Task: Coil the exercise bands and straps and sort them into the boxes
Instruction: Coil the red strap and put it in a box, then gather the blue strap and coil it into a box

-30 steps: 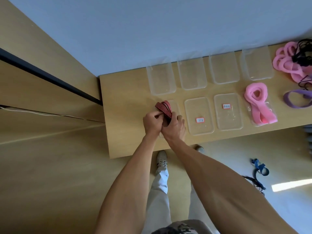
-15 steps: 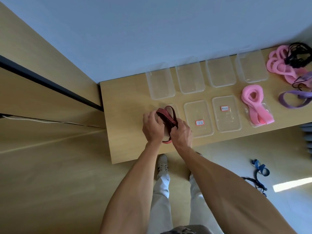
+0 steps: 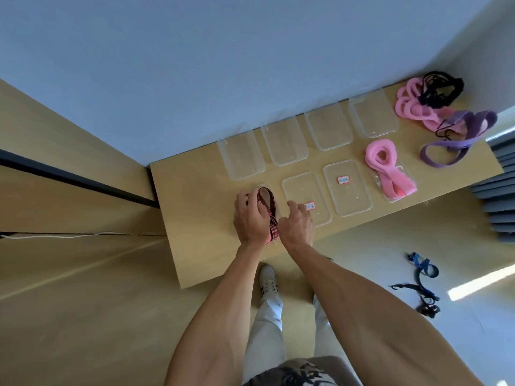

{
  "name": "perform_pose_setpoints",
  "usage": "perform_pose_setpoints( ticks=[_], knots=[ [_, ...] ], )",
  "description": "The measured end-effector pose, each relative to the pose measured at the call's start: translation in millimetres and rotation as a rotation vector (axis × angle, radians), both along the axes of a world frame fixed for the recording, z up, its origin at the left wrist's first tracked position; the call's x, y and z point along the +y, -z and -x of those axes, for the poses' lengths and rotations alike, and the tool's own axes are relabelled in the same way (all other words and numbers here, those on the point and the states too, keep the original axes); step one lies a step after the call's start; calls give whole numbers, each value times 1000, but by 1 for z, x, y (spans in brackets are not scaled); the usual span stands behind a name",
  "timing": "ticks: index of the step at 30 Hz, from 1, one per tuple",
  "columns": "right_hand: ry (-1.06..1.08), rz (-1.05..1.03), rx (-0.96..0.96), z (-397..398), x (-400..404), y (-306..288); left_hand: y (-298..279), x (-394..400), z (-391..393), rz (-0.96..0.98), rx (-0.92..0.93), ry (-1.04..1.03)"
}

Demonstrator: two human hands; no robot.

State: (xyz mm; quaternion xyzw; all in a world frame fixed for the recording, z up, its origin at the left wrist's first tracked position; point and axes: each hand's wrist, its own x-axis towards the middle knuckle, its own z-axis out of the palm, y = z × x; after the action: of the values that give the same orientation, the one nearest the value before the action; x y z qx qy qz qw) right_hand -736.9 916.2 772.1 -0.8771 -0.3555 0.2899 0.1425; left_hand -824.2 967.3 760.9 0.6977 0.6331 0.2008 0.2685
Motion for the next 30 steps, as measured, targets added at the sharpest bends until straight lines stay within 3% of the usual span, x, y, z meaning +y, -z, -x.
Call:
perform_pose_setpoints(
  ticks=[6,13,21,30],
  knots=[
    [60,12,19,-49,-37,-70,-58,-25,-49,58,-39,149],
    [201,-91,-38,-140,-133,-128,-116,-99,-145,-11,-48,435],
    [247,-231,-210,-246,-320,-164,-156,-244,-270,-171,-93,803],
    [386,-154,-255,-351,-539,-166,-158,-442,-382,-169,-156,1023]
  ],
)
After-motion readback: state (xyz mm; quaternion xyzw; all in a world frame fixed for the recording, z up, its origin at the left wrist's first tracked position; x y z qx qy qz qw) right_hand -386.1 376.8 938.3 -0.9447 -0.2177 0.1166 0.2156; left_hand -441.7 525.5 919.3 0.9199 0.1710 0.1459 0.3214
